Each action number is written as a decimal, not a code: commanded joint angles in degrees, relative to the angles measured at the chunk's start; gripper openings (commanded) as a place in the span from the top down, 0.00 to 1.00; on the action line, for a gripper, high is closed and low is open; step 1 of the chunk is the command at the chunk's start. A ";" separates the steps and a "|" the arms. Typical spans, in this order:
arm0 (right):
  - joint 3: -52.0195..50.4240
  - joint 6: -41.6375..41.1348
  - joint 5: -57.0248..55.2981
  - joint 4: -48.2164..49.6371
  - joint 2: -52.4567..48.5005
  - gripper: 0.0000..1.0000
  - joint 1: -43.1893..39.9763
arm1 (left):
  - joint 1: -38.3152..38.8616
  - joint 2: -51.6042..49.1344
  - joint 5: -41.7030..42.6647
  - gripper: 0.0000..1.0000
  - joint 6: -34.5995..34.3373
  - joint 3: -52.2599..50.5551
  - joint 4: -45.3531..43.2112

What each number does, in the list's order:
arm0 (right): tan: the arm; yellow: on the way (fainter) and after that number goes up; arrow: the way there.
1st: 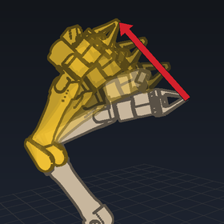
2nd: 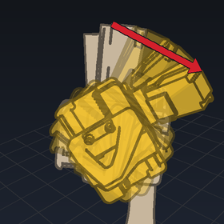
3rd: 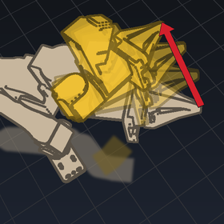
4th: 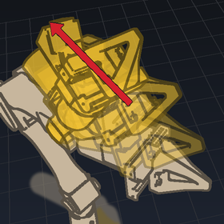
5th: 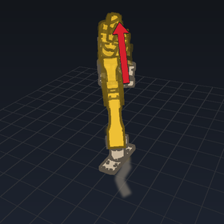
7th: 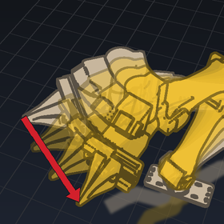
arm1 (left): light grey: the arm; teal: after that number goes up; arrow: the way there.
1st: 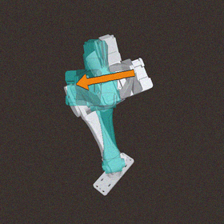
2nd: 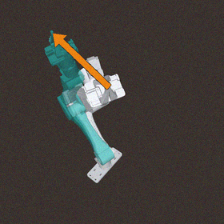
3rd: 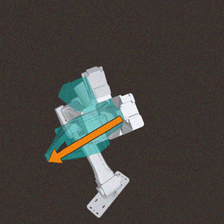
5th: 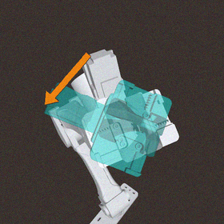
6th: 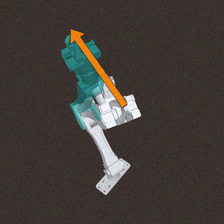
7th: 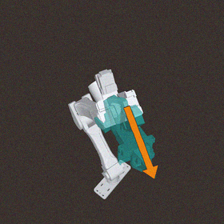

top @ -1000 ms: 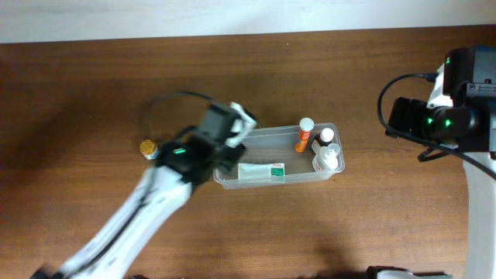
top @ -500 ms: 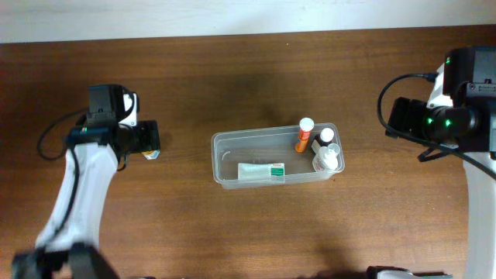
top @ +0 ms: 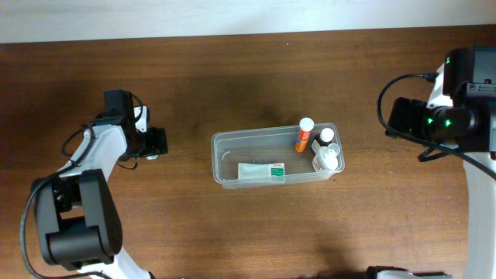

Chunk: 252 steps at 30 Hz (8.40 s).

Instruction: Pack container

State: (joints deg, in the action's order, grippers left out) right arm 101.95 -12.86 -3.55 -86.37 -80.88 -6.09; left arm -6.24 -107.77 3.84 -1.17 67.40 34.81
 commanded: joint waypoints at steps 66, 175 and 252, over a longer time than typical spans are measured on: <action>-0.17 0.61 0.33 -0.17 -0.24 0.10 -0.31 | 36.39 16.11 -7.34 0.01 5.49 7.85 4.35; -101.63 22.05 5.70 82.07 80.04 0.02 9.07 | 9.44 87.73 -7.93 0.01 -6.95 -20.85 31.80; -101.63 22.05 5.70 82.07 80.04 0.02 9.07 | 9.46 107.47 -6.19 0.01 -6.95 -66.88 -30.27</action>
State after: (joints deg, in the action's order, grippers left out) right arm 0.58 9.21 2.24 -4.01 -0.95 2.94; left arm 3.42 -0.84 -3.20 -7.84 1.04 4.78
